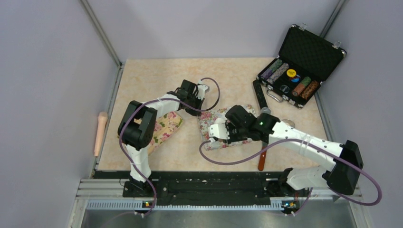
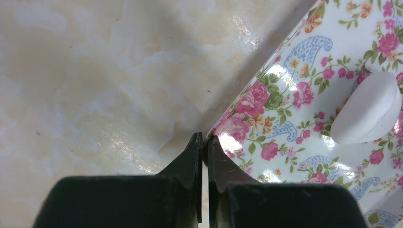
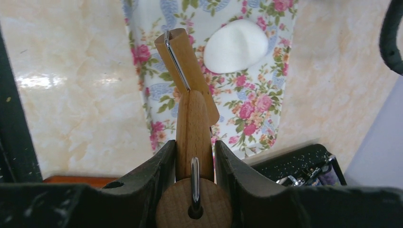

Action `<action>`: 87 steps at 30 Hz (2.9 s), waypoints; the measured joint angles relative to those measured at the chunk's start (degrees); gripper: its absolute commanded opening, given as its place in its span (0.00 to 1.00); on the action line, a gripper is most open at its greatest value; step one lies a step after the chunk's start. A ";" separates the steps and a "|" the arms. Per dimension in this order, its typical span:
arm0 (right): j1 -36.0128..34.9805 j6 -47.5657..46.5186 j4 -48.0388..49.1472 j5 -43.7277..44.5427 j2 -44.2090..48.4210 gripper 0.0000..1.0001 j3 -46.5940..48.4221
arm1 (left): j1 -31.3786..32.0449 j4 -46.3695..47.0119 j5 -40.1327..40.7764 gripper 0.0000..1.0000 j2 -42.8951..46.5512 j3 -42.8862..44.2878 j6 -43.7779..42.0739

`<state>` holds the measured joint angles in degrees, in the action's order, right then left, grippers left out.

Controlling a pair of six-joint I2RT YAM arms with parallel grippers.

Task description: Roll out the dumpling wrappers from the dough

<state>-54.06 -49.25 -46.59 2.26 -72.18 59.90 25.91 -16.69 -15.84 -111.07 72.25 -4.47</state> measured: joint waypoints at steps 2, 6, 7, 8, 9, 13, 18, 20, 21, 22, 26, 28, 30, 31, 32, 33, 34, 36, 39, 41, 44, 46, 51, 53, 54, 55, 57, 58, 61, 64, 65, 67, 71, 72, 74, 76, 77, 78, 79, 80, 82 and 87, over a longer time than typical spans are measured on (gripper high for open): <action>0.55 -0.04 1.64 1.36 -0.55 0.00 0.00 | 0.00 0.00 0.00 0.00 0.00 0.00 0.00; 2.03 -0.17 6.43 3.37 -3.30 0.00 0.00 | 0.00 0.00 0.00 0.00 0.00 0.00 0.00; 2.38 -0.17 7.43 3.63 -3.87 0.00 0.00 | 0.00 0.00 0.00 0.00 0.00 0.00 0.00; 2.89 -0.17 8.63 3.78 -4.46 0.00 0.00 | 0.00 -0.02 0.00 0.00 0.00 0.00 0.02; 3.34 -0.17 9.79 3.80 -4.96 0.00 0.00 | 0.00 0.00 0.00 0.00 0.00 0.00 0.00; 4.70 -0.26 13.79 3.91 -7.10 0.00 0.02 | 0.00 0.00 0.00 0.00 0.00 0.00 0.02; 4.85 -0.63 15.91 3.52 -10.36 0.00 0.02 | 0.00 0.00 0.00 0.00 0.00 0.00 0.00; 4.83 -0.74 16.81 3.67 -11.65 0.00 0.00 | 0.00 0.26 0.24 0.00 0.00 0.00 -0.02; 4.83 -0.81 17.27 3.72 -11.89 0.00 0.00 | 0.00 0.42 0.44 0.00 0.00 0.00 -0.02; 4.92 -0.87 17.66 3.72 -12.15 0.00 -0.02 | 0.00 0.52 0.50 0.00 0.00 0.00 0.00; 5.01 -1.57 19.10 3.74 -12.61 0.00 -0.92 | -0.28 0.83 0.96 0.00 0.00 0.00 0.02; 5.03 -1.75 19.30 3.67 -12.55 0.00 -1.36 | -0.26 0.83 1.09 0.00 0.00 0.00 0.00; 5.03 -1.97 19.15 3.39 -12.39 0.00 -1.55 | -0.26 0.85 1.11 0.00 0.00 0.00 0.00; 5.07 -2.01 19.15 3.15 -12.28 0.00 -1.75 | -0.26 0.85 1.11 0.00 0.00 0.00 0.00; 5.11 -2.12 18.82 2.78 -12.20 0.00 -1.79 | -0.26 0.85 1.11 0.00 0.00 0.00 0.00; 5.20 -2.14 18.53 2.34 -12.15 0.00 -1.79 | -0.26 0.85 1.11 0.00 0.00 0.00 0.00; 5.22 -2.14 18.38 2.01 -12.13 0.00 -1.79 | -0.26 0.85 1.11 0.00 0.00 0.00 0.02; 5.46 -2.14 17.99 1.11 -12.13 0.00 -1.79 | -0.26 0.85 1.11 0.00 0.00 0.00 0.00; 5.75 -2.14 18.03 0.24 -12.07 0.00 -2.32 | -0.26 0.85 1.11 0.00 0.00 0.00 0.00; 5.84 -2.14 18.16 -0.11 -11.96 0.00 -2.69 | -0.26 0.85 1.11 0.00 0.00 0.00 0.00; 5.86 -2.14 18.14 -0.42 -11.93 0.00 -2.86 | -0.26 0.85 1.11 0.00 0.00 0.00 0.00; 5.88 -2.14 17.97 -0.66 -11.93 0.00 -2.86 | -0.26 0.85 1.11 0.00 0.00 0.00 0.00; 6.08 -2.14 17.51 -1.40 -11.89 0.00 -2.86 | -0.26 0.85 1.11 0.00 0.00 0.00 0.00; 6.23 -2.14 17.33 -1.77 -11.85 0.00 -2.86 | -0.26 0.85 1.11 0.00 0.00 0.00 0.00; 6.25 -2.14 17.25 -1.90 -11.82 0.00 -2.86 | -0.26 0.85 1.11 0.00 0.00 0.00 0.00; 6.25 -2.14 17.20 -1.97 -11.80 0.00 -2.86 | -0.26 0.85 1.11 0.00 0.00 0.00 0.00; 6.27 -2.14 17.14 -2.21 -11.80 0.00 -2.86 | -0.26 0.87 1.11 0.00 0.00 0.00 0.00; 6.29 -2.14 17.03 -2.36 -11.78 0.00 -2.86 | -0.26 0.85 1.11 0.00 0.00 0.00 0.00; 6.32 -2.14 16.87 -2.62 -11.65 0.00 -2.91 | -0.26 0.85 1.11 0.00 0.00 0.00 0.00; 6.29 -2.14 16.94 -2.78 -11.43 0.00 -3.26 | -0.26 0.87 1.11 0.00 0.00 -0.02 0.00; 6.23 -2.14 16.94 -2.78 -11.37 0.00 -3.30 | -0.26 0.87 1.11 0.00 0.00 -0.02 0.00; 6.19 -2.12 16.98 -2.78 -11.28 0.00 -3.45 | -0.26 0.85 1.11 0.00 0.00 -0.02 0.00; 5.92 -2.10 17.27 -2.80 -10.67 0.00 -4.15 | -0.26 0.87 1.11 0.00 0.00 -0.02 0.00; 5.84 -2.10 17.33 -2.78 -10.51 0.00 -4.35 | -0.26 0.85 1.11 0.00 0.00 -0.02 0.00; 5.68 -2.08 17.42 -2.80 -10.10 0.00 -4.74 | -0.26 0.87 1.11 0.00 0.00 -0.02 0.00; 5.40 -1.99 17.55 -2.78 -9.66 0.00 -5.16 | -0.26 0.87 1.11 0.00 0.00 -0.02 0.00; 5.29 -1.95 17.62 -2.78 -9.53 0.00 -5.42 | -0.26 0.85 1.11 0.00 0.00 -0.02 0.00; 5.14 -1.90 17.66 -2.78 -9.22 0.00 -5.62 | -0.26 0.87 1.11 0.00 0.00 -0.02 0.00; 5.05 -1.75 17.70 -2.78 -9.01 0.00 -5.86 | -0.26 0.85 1.09 0.00 0.00 -0.02 0.00; 4.90 -1.66 17.64 -2.80 -8.76 0.00 -6.03 | -0.26 0.83 0.96 0.00 0.00 -0.07 0.00; 4.46 -1.57 17.46 -2.82 -8.20 0.00 -6.51 | -0.26 0.81 0.68 0.00 0.00 -0.09 -0.02; 3.91 -1.36 17.00 -2.80 -7.80 0.00 -6.67 | -0.26 0.76 0.39 0.00 0.00 -0.11 -0.07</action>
<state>-50.15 -50.61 -29.58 -0.54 -79.99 53.23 25.65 -15.92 -15.44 -111.07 72.14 -4.54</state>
